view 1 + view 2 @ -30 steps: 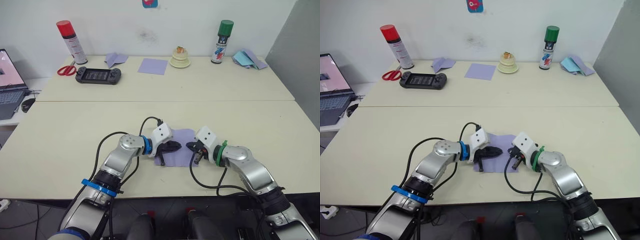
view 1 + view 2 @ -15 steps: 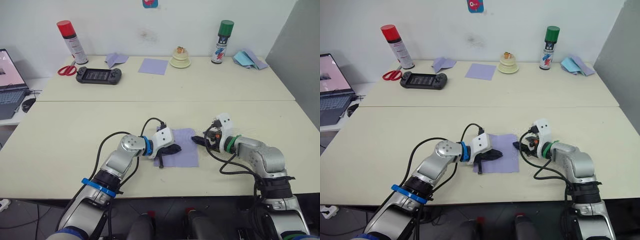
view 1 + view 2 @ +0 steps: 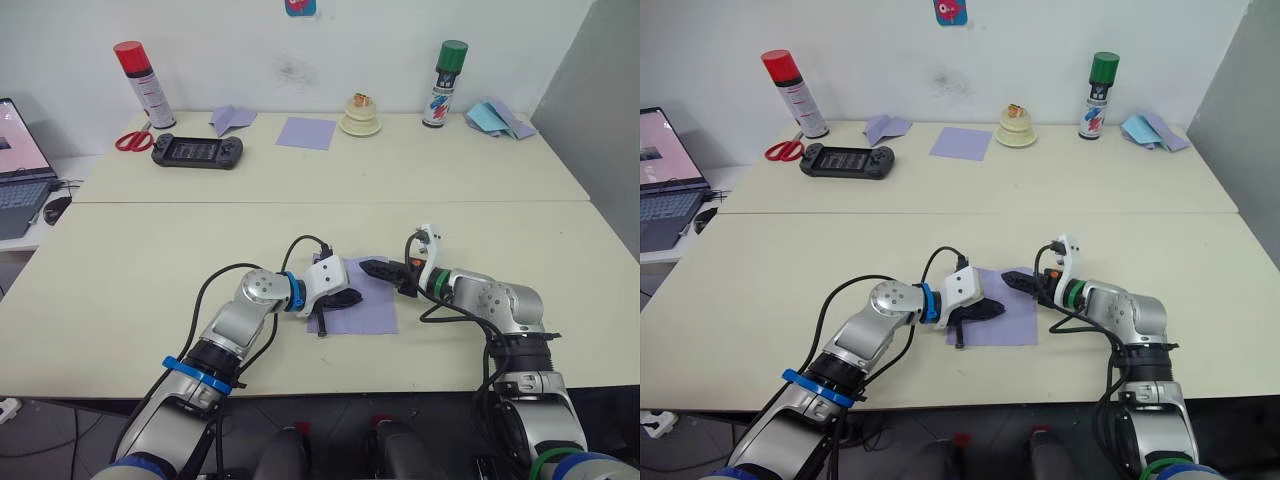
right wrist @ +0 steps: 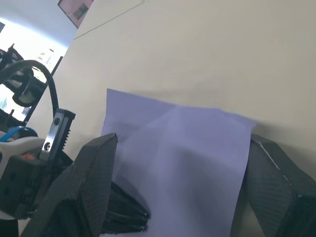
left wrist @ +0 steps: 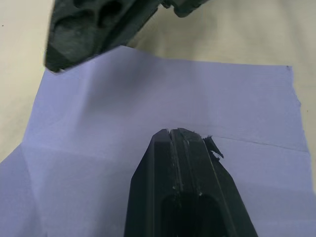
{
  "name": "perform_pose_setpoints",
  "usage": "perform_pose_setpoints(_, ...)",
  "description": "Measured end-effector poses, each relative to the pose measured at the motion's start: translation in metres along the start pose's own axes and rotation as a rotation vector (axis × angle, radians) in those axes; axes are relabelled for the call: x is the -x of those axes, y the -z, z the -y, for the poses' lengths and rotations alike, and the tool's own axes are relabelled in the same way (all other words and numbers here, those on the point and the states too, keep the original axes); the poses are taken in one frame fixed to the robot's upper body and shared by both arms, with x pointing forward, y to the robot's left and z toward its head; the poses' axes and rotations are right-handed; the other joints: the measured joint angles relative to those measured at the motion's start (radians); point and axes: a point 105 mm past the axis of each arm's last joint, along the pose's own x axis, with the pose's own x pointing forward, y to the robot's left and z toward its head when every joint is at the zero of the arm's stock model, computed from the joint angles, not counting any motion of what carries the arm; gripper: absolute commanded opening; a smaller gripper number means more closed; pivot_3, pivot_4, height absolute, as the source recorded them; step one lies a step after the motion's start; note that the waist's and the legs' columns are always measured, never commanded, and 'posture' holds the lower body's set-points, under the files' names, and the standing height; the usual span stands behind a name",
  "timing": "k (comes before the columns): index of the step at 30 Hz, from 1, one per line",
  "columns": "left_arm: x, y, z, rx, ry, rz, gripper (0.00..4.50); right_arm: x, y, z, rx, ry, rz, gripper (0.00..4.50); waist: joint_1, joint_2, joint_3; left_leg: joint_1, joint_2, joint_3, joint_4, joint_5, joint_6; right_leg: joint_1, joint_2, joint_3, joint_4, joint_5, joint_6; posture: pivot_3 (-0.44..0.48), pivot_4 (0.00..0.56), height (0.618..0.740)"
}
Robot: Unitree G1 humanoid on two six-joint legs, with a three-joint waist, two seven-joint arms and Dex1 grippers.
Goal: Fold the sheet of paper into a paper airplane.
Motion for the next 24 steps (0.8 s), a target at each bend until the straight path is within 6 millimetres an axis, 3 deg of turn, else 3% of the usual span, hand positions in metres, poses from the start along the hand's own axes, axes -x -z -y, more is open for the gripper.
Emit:
perform_pose_setpoints(2, 0.000, 0.000, 0.000, -0.004, -0.002, -0.001, 0.00, 0.000, -0.001, 0.000, -0.001, -0.001, 0.005, 2.85, 0.000, 0.000, 0.000, 0.000, 0.000, 0.000, 0.000, 0.000, 0.000, 0.000, 0.000, 0.000, 0.000, 0.000, 0.000, 0.000, 0.150, 0.740)
perform_pose_setpoints(9, 0.001, 0.001, -0.001, -0.011, -0.002, -0.001, 0.00, 0.003, -0.005, 0.001, -0.015, -0.011, 0.029, 0.18, 0.000, 0.000, 0.000, 0.000, 0.000, 0.000, 0.000, 0.000, 0.000, 0.000, 0.000, 0.000, 0.000, 0.000, 0.000, 0.000, 0.150, 0.740)
perform_pose_setpoints(24, 0.000, 0.001, -0.003, -0.027, 0.003, -0.010, 0.00, 0.005, -0.011, -0.002, 0.005, -0.016, 0.052, 0.07, 0.000, 0.000, 0.000, 0.000, 0.000, 0.000, 0.000, 0.000, 0.000, 0.000, 0.000, 0.000, 0.000, 0.000, 0.000, 0.000, 0.150, 0.740)
